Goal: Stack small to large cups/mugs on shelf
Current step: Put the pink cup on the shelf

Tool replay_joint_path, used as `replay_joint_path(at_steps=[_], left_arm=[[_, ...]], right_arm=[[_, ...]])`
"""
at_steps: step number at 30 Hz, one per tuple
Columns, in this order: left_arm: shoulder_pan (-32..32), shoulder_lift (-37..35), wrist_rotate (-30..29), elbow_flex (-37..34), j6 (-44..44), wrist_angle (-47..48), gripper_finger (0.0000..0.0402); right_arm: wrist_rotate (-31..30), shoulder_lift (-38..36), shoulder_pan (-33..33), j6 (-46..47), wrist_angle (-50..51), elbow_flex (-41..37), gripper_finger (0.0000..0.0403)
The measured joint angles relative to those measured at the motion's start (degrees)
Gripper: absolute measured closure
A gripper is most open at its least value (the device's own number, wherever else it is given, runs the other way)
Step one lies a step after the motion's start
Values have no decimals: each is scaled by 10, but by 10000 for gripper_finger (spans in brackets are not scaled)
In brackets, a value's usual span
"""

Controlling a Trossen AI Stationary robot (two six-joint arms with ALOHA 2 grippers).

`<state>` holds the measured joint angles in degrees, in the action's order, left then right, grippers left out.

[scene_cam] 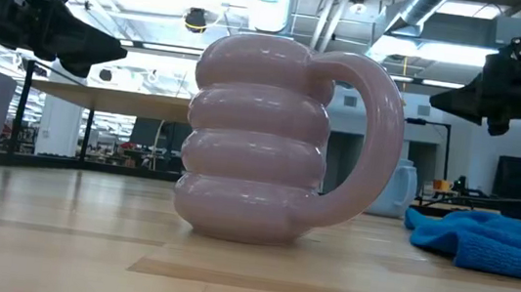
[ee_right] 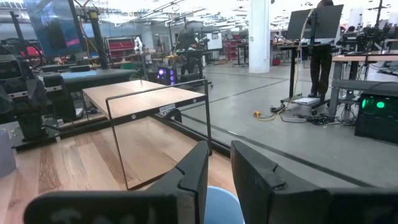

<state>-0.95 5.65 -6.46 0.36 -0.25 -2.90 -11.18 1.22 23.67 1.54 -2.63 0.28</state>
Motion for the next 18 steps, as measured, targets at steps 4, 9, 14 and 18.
replay_joint_path(at_steps=[4, 9, 14, 18], left_arm=[[0, 0, 0, 0, -2, 0, 281], [0, 0, -3, 0, 13, -5, 281], [0, 0, -4, 0, 68, -17, 281], [0, 0, 9, 0, 94, -43, 281]], right_arm=[[0, 0, 0, 0, 0, 0, 310], [0, 0, 0, 0, 0, 0, 310], [0, 0, 0, 0, 0, 0, 310], [0, 0, 0, 0, 0, 0, 310]])
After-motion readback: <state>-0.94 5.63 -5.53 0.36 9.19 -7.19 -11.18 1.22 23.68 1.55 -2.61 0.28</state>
